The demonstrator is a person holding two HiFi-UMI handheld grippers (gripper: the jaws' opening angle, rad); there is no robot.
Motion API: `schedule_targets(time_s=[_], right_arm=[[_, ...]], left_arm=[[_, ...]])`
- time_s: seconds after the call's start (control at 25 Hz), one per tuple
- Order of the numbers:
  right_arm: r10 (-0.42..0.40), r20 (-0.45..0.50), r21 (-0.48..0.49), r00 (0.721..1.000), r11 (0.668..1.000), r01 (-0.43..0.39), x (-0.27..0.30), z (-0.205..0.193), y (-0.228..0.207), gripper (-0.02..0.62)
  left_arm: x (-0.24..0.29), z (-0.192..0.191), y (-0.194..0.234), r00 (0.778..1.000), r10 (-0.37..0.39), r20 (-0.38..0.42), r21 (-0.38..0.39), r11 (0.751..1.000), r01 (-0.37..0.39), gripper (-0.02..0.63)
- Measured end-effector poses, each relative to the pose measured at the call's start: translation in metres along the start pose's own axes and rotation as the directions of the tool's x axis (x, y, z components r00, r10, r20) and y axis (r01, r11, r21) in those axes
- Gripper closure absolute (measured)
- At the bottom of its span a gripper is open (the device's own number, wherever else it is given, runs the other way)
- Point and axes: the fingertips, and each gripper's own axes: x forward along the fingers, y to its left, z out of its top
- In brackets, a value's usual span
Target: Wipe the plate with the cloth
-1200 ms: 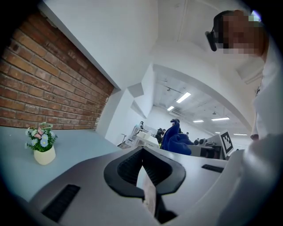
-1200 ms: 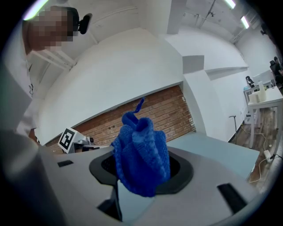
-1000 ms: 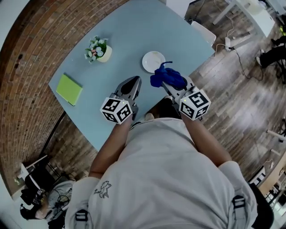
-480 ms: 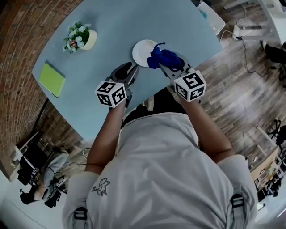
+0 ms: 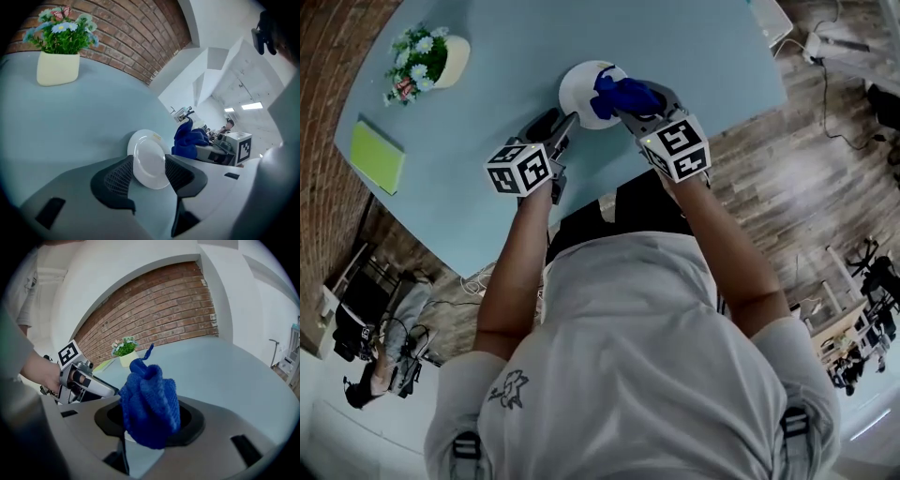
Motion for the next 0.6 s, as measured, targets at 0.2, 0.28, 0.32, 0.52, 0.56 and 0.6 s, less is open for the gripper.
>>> schedule_targets(time_s=[0.2,0.28,0.32,0.52,0.56,0.6], right_arm=[[0.025,-0.062,0.004,0.998,1.0,-0.025,0.016,-0.026,-0.009,0.433],[0.039,-0.075,0.003,0.996,0.999,-0.039,0.022,-0.033,-0.009,0.433],[0.043,-0.075,-0.003,0.996,0.999,-0.044,0.025,-0.034,-0.01,0.433],[0.07,-0.086,-0.041,0.994,0.996,-0.074,0.035,-0.033,-0.006,0.433],[0.073,-0.086,-0.052,0.994,0.996,-0.078,0.035,-0.033,-0.006,0.433],[0.075,-0.085,-0.065,0.994,0.995,-0.08,0.034,-0.033,-0.006,0.433]], left_arm=[[0.019,-0.012,0.018,0.999,0.03,-0.029,-0.066,0.997,-0.032,0.396],[0.02,-0.011,0.02,0.999,0.039,-0.026,-0.074,0.996,-0.041,0.397],[0.021,-0.01,0.021,0.999,0.042,-0.022,-0.077,0.996,-0.044,0.397],[0.024,-0.007,0.023,0.999,0.044,-0.018,-0.085,0.995,-0.046,0.397],[0.024,-0.007,0.022,0.999,0.043,-0.018,-0.089,0.995,-0.044,0.396],[0.025,-0.006,0.022,0.999,0.041,-0.018,-0.096,0.995,-0.043,0.397]])
